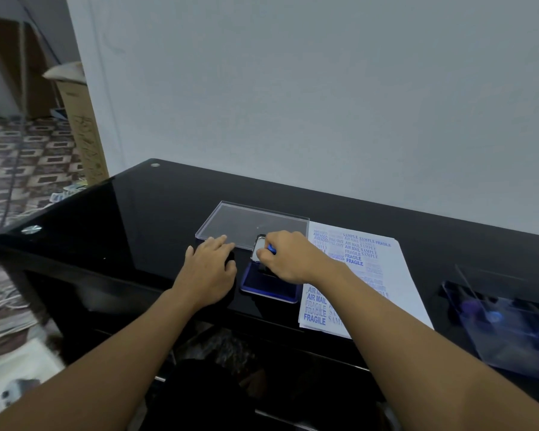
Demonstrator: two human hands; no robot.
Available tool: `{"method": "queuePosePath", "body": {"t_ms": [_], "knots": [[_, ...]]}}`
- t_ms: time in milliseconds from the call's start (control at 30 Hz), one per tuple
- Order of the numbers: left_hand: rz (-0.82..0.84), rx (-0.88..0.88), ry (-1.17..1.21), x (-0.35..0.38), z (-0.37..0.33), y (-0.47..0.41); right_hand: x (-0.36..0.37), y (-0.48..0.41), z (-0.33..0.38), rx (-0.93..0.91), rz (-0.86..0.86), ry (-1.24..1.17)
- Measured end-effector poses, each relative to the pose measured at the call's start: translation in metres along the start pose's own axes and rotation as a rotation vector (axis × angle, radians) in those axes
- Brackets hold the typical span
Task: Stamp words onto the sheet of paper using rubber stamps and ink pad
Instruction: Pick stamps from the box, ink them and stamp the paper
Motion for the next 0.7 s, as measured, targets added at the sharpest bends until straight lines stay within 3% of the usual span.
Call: {"method": "queuePosePath", "body": {"t_ms": [700], "knots": [[-0.057, 0.012, -0.023, 0.008, 0.003, 0.006, 0.031, 0.002, 0.005, -0.031, -0.07, 0.149]]}}
Point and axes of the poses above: each hand's wrist, its own y-axis away from the middle knuckle, its own x-axis out of the palm, z = x × y, the point moved 1 cm from there along -y, towards the middle knuckle, and after that the axes turned 11 degrees about -x, right-handed, at the moved point
